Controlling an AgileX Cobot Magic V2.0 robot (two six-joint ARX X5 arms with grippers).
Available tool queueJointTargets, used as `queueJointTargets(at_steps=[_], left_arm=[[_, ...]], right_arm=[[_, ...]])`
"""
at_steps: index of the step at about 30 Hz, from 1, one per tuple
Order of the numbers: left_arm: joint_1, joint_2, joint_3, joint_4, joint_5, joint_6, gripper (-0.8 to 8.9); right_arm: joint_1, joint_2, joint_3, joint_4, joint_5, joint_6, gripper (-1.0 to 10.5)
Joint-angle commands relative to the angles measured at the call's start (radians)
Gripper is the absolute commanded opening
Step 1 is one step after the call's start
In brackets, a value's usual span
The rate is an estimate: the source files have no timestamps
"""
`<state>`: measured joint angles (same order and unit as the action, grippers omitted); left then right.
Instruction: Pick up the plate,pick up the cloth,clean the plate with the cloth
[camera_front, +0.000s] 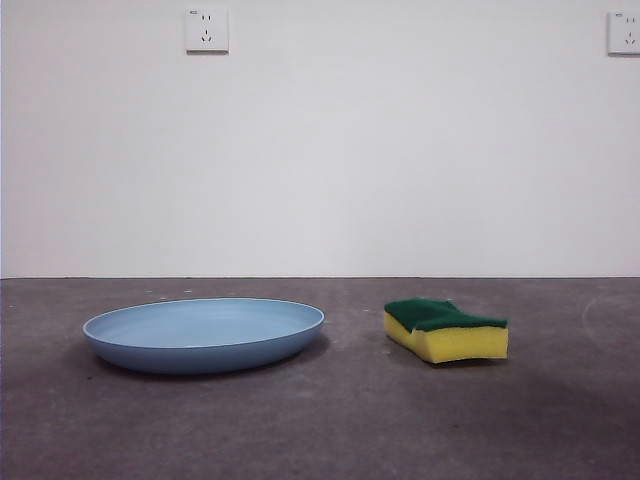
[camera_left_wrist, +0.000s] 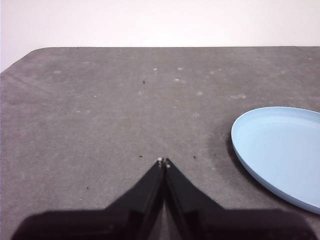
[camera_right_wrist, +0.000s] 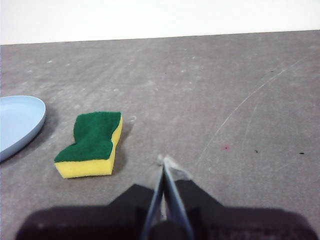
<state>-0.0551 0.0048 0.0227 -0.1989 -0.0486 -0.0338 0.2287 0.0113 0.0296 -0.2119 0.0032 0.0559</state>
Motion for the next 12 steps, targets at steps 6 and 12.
queueJointTargets(at_steps=[6, 12], left_arm=[[0.003, -0.001, -0.01, -0.004, 0.001, 0.004, -0.03], [0.003, -0.001, -0.01, -0.004, 0.023, -0.049, -0.03]], right_arm=[[-0.001, 0.002, -0.01, 0.001, 0.003, 0.007, 0.0], [-0.001, 0.002, -0.01, 0.002, 0.002, 0.019, 0.0]])
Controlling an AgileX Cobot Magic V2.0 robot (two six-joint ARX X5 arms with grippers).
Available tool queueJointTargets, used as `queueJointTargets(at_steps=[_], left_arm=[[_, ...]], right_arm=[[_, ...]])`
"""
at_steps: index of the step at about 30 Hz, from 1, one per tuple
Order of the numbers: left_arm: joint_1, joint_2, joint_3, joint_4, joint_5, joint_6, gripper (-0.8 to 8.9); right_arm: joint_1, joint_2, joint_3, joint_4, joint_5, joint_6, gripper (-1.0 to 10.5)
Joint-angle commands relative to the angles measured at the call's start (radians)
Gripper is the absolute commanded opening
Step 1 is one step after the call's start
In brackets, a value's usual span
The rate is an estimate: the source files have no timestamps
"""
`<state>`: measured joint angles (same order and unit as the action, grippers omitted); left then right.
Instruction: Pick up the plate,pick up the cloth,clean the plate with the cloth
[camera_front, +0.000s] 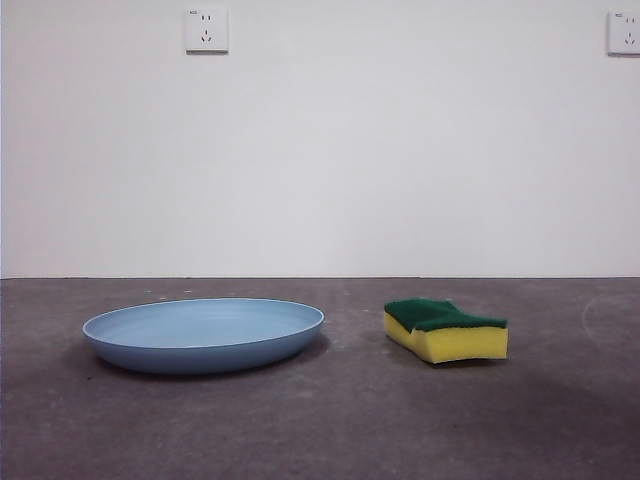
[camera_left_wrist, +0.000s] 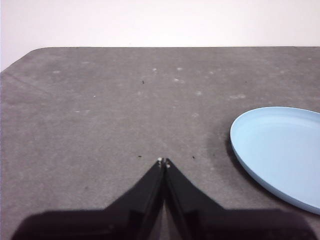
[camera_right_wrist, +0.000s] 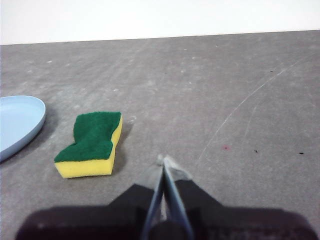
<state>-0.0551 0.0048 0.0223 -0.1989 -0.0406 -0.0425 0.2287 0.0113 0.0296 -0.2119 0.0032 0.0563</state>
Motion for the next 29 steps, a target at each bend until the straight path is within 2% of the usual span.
queueJointTargets(at_steps=[1, 5, 7, 12, 21, 24, 29], left_arm=[[0.003, -0.001, -0.01, -0.004, 0.027, -0.044, -0.03], [0.003, -0.001, -0.006, -0.003, 0.109, -0.044, -0.04], [0.003, -0.001, 0.002, -0.005, 0.145, -0.07, -0.06], [0.003, 0.013, 0.06, -0.064, 0.151, -0.141, -0.06], [0.003, 0.191, 0.219, -0.148, 0.161, -0.172, -0.06], [0.003, 0.286, 0.288, -0.153, 0.191, -0.169, -0.06], [0.003, 0.476, 0.44, -0.214, 0.26, -0.121, -0.05]], right_arm=[[-0.001, 0.002, -0.01, 0.002, 0.002, 0.044, 0.0], [-0.001, 0.002, -0.008, 0.002, 0.002, 0.132, 0.0], [-0.001, 0.002, -0.002, 0.0, 0.002, 0.171, -0.1], [-0.001, 0.027, 0.049, -0.024, 0.002, 0.249, -0.1], [-0.001, 0.262, 0.245, -0.104, -0.011, 0.253, -0.1], [-0.001, 0.362, 0.324, -0.115, -0.055, 0.236, -0.1], [0.0, 0.554, 0.473, -0.137, -0.186, 0.214, 0.0]])
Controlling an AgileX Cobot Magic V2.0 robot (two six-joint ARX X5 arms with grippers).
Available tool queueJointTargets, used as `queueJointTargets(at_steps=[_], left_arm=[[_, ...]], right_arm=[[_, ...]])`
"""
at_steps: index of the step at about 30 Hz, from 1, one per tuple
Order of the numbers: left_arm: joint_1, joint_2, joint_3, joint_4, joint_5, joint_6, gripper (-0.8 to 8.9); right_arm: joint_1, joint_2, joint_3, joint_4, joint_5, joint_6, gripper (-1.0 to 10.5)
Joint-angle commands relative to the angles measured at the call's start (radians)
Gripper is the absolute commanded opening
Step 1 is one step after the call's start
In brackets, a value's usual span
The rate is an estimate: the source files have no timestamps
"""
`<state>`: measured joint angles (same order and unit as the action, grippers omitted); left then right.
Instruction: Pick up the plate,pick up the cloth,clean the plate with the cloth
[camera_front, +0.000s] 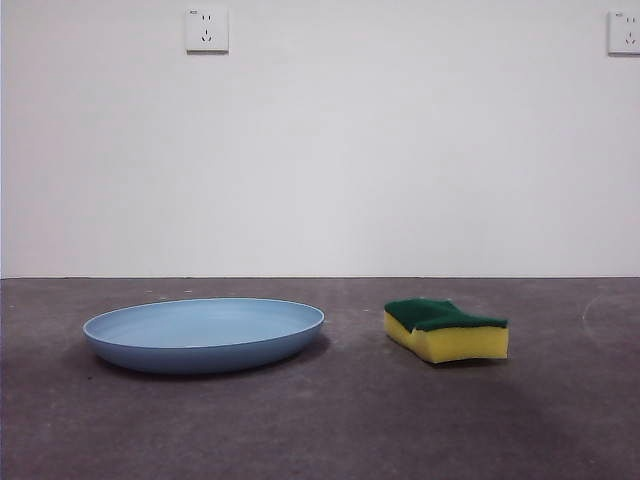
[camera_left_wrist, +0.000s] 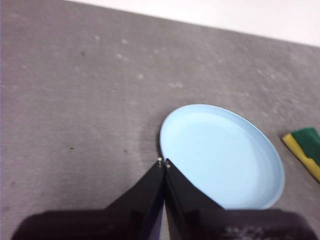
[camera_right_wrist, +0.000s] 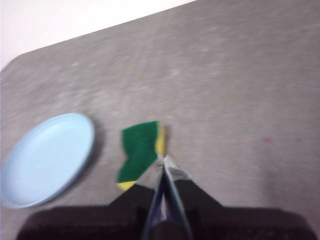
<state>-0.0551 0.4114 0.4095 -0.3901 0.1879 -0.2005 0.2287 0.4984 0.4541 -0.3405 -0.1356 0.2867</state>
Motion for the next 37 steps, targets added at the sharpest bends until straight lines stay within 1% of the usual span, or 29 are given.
queueJointTargets(at_steps=[1, 2, 5, 8, 10, 11, 12, 14, 15, 16, 17, 18, 23, 30, 33, 37], left_arm=[[0.002, 0.103, 0.082, -0.042, 0.046, 0.048, -0.05], [0.003, 0.142, 0.116, -0.065, 0.061, 0.056, -0.04], [0.002, 0.246, 0.203, -0.122, 0.104, 0.055, -0.03], [0.002, 0.333, 0.271, -0.157, 0.153, 0.055, 0.0], [0.002, 0.377, 0.3, -0.164, 0.182, 0.054, 0.06], [0.002, 0.394, 0.31, -0.164, 0.203, 0.054, 0.33], [0.002, 0.407, 0.315, -0.163, 0.22, 0.054, 0.81], [0.002, 0.428, 0.319, -0.152, 0.246, 0.041, 2.27], [0.002, 0.434, 0.319, -0.152, 0.248, 0.036, 2.69], [0.002, 0.441, 0.319, -0.152, 0.248, 0.033, 2.87], [0.002, 0.447, 0.319, -0.153, 0.247, 0.025, 2.83], [0.002, 0.454, 0.319, -0.151, 0.248, 0.016, 2.84], [0.002, 0.541, 0.32, -0.086, 0.269, 0.016, 2.84], [-0.014, 0.779, 0.385, -0.024, 0.254, 0.017, 2.84], [-0.023, 0.893, 0.433, -0.008, 0.211, 0.021, 2.84], [-0.039, 1.013, 0.484, 0.027, 0.203, 0.021, 2.84]], right_arm=[[0.0, 0.094, 0.071, -0.015, -0.067, -0.016, 0.0], [0.0, 0.139, 0.108, -0.035, -0.101, -0.018, 0.0], [0.0, 0.248, 0.201, -0.103, -0.159, -0.047, 0.0], [0.0, 0.337, 0.28, -0.165, -0.186, -0.099, 0.0], [0.001, 0.381, 0.317, -0.194, -0.206, -0.116, 0.1], [0.001, 0.4, 0.334, -0.208, -0.207, -0.121, 0.5], [0.001, 0.413, 0.346, -0.218, -0.205, -0.121, 0.9], [0.001, 0.435, 0.363, -0.225, -0.205, -0.121, 2.5], [0.001, 0.438, 0.365, -0.225, -0.205, -0.121, 3.1], [0.001, 0.442, 0.367, -0.225, -0.204, -0.12, 3.9], [0.001, 0.443, 0.367, -0.225, -0.202, -0.12, 4.4], [0.001, 0.443, 0.367, -0.225, -0.203, -0.12, 4.5], [0.002, 0.442, 0.367, -0.226, -0.203, -0.12, 4.5], [0.002, 0.442, 0.367, -0.226, -0.204, -0.119, 4.5], [0.002, 0.442, 0.367, -0.227, -0.204, -0.119, 4.5], [0.002, 0.442, 0.367, -0.227, -0.206, -0.116, 4.5]])
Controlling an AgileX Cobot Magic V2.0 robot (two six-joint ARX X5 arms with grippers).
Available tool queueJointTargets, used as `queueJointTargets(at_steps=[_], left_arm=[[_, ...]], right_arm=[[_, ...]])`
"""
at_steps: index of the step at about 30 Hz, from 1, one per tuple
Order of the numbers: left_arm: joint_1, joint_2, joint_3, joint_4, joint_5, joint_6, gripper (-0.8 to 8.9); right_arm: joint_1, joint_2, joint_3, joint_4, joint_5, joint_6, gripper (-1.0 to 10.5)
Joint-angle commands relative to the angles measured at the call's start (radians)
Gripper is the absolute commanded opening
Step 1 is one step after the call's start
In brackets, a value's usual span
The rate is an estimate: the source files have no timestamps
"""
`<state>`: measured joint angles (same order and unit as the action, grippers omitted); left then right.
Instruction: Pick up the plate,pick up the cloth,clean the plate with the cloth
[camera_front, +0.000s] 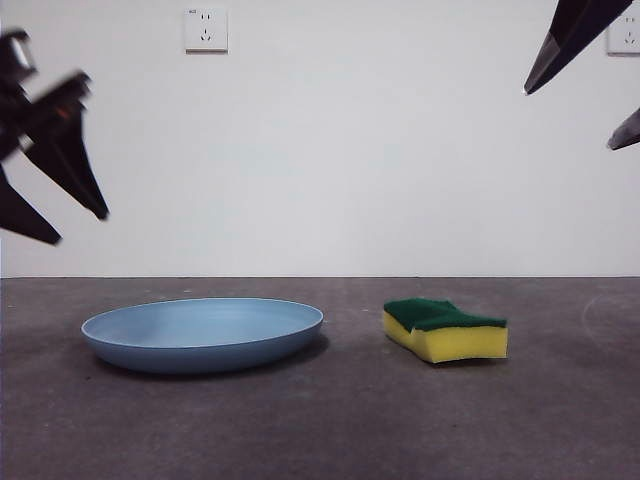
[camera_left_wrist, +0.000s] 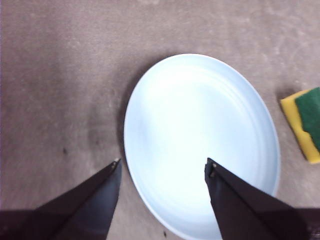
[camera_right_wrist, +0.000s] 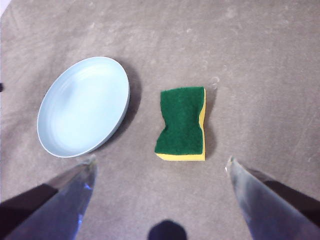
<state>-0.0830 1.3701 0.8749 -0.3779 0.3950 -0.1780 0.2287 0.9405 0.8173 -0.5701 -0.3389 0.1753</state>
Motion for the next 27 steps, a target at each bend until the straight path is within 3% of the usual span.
queueJointTargets(at_steps=[1, 7, 22, 26, 27], left_arm=[[-0.013, 0.078, 0.029, 0.021, -0.007, -0.002, 2.83], [-0.043, 0.204, 0.064, 0.055, -0.081, -0.002, 2.83], [-0.076, 0.369, 0.064, 0.13, -0.107, -0.002, 2.68], [-0.091, 0.369, 0.064, 0.144, -0.108, 0.037, -0.24], [-0.094, 0.369, 0.064, 0.148, -0.109, 0.043, -0.06]], right_arm=[[0.003, 0.0, 0.004, 0.002, -0.003, 0.001, 4.5], [0.005, 0.0, 0.004, -0.002, -0.003, 0.008, 4.4], [0.005, 0.0, 0.004, -0.026, -0.002, 0.011, 4.4], [0.005, 0.0, 0.004, -0.026, -0.003, 0.011, 4.4], [0.005, 0.0, 0.004, -0.026, -0.002, 0.01, 4.4]])
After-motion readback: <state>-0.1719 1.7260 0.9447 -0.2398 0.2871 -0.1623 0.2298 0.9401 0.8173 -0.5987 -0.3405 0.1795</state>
